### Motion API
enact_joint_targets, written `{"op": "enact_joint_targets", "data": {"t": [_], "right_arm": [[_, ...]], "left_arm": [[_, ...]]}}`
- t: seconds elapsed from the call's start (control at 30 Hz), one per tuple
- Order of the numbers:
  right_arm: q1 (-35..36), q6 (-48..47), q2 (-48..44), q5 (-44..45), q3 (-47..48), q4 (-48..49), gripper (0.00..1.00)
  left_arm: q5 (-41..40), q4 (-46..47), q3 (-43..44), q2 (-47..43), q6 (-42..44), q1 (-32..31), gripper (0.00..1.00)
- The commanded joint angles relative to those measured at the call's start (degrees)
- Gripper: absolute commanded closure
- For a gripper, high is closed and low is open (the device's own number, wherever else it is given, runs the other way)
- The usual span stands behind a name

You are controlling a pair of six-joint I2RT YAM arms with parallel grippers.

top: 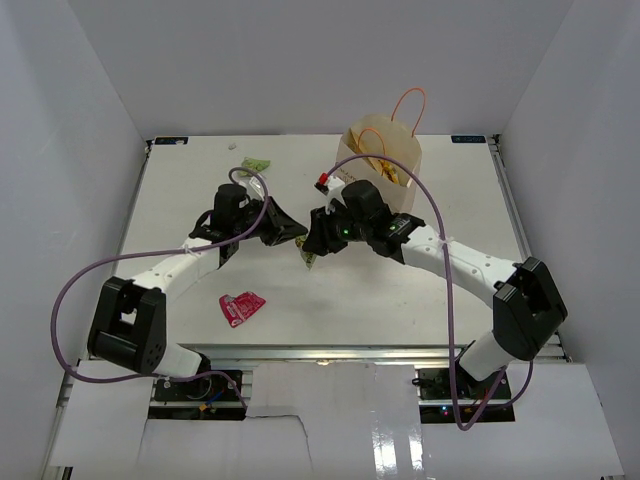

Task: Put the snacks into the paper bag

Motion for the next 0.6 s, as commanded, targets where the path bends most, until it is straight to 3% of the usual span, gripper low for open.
{"op": "enact_joint_targets", "data": {"t": [0.0,0.03,0.07,0.17,0.2,0.3,0.33,0.4,0.43,0.57], "right_arm": [[0.4,1.0,0.9,-0.5,1.9,3.1,0.59],[0.3,0.9,0.9,-1.8,1.8,3.3,0.66],[0.4,0.6,0.8,-2.6,1.7,3.3,0.79],[0.3,-1.4,0.2,-4.5,1.7,3.0,0.92],[0.3,-3.0,0.0,-5.5,1.9,2.8,0.92],[0.1,-6.6,-1.2,-8.7,2.6,2.3,0.92],[0.1,-10.0,-1.8,-11.5,3.1,1.1,0.92],[-0.5,-14.8,-2.5,-14.4,4.4,-1.0,0.92],[-0.9,-20.4,-3.5,-17.9,6.2,-2.2,0.92],[-4.2,-33.2,-6.0,-25.9,12.7,-9.4,0.92]], "left_arm": [[1.4,1.6,-0.3,-3.3,-0.5,-0.2,1.00],[1.4,1.8,-0.3,-3.4,-0.5,-0.2,1.00],[1.6,1.9,-0.3,-3.6,-0.5,-0.2,1.00],[1.6,2.2,-0.5,-4.1,-0.5,-0.2,1.00],[1.4,2.3,-0.6,-4.1,-0.5,-0.2,0.99],[0.6,2.5,-0.6,-4.7,-0.9,-0.2,0.80],[-0.2,1.7,-0.4,-4.9,-0.4,-0.1,0.64],[-1.7,0.2,1.3,-6.3,1.5,0.1,0.51],[-4.6,-3.2,2.1,-7.0,3.9,0.6,0.36],[-14.1,-11.5,5.5,-11.7,12.0,2.3,0.16]]}}
